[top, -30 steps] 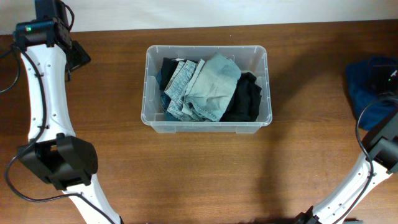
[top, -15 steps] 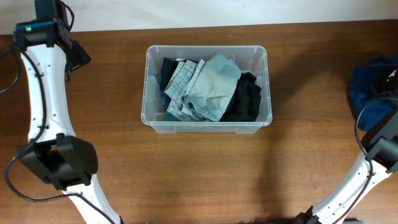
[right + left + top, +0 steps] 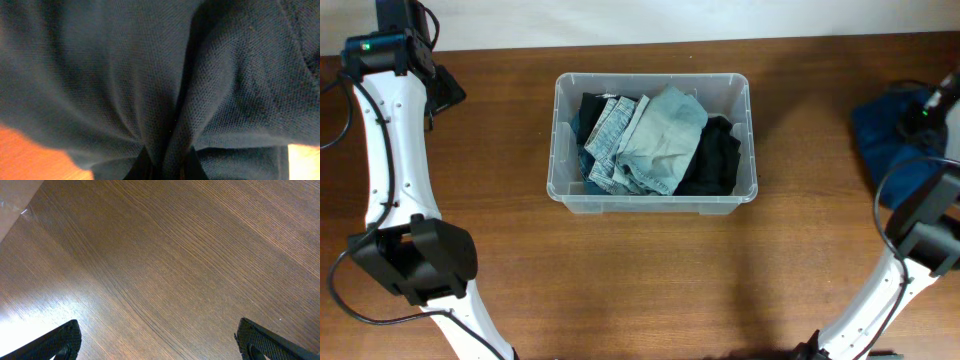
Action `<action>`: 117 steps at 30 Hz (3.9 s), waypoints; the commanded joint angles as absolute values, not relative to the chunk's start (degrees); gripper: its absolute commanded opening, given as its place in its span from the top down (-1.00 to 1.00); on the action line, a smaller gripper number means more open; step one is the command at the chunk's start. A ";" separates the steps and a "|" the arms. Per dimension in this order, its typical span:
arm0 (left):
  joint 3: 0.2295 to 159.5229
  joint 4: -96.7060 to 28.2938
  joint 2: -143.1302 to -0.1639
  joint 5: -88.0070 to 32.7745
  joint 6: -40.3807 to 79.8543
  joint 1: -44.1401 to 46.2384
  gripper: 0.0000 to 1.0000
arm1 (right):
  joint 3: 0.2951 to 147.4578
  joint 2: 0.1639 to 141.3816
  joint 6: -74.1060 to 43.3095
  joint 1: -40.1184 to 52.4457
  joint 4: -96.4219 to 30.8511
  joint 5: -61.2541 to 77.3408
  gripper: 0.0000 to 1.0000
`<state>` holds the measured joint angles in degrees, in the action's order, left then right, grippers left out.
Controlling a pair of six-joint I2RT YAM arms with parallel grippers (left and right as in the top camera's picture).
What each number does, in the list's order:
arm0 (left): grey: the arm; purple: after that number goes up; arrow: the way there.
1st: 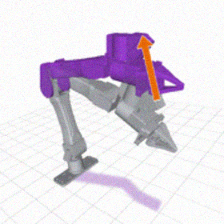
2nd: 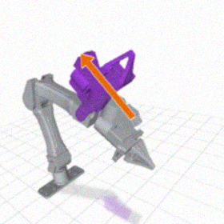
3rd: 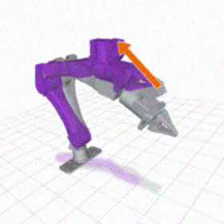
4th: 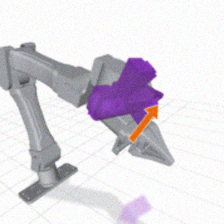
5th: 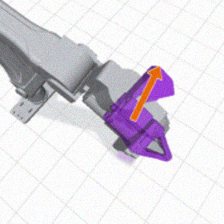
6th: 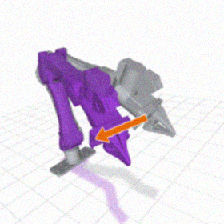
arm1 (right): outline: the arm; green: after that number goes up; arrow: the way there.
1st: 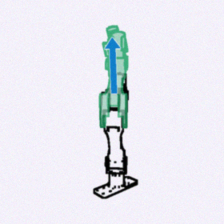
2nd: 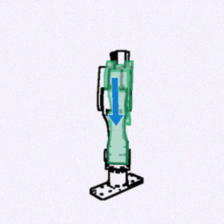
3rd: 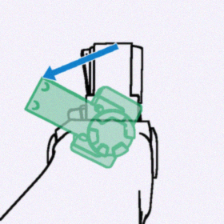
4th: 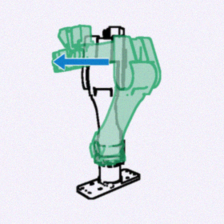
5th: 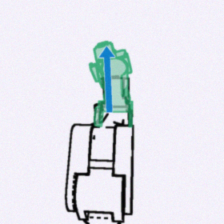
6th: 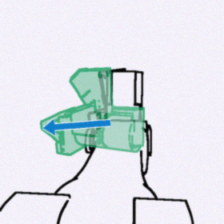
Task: Pack container
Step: 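Lower the right gripper onto the dark teal shirt and grasp it, then lift the teal shirt with the right gripper and carry over the bin, then lower the teal shirt into the bin and release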
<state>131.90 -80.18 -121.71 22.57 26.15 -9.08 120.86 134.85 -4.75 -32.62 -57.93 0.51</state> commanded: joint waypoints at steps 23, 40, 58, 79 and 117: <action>131.94 -80.23 -121.91 22.92 26.13 -9.17 -0.99 | 112.12 127.98 -9.10 -24.45 -68.07 -0.82 -0.97; 131.94 -80.23 -121.91 22.92 26.13 -9.17 -0.99 | 88.53 128.07 -9.93 -24.40 -43.51 4.99 0.58; 131.94 -80.23 -121.91 22.92 26.13 -9.17 -0.99 | 122.96 125.12 -6.42 -24.25 -73.12 4.99 0.92; 131.94 -80.23 -121.91 22.92 26.13 -9.17 -0.99 | 134.52 116.44 -5.91 -0.01 -77.17 7.77 0.92; 131.94 -80.23 -121.91 22.92 26.13 -9.17 -0.99 | 114.67 120.64 -6.02 24.23 -71.31 -3.36 -0.57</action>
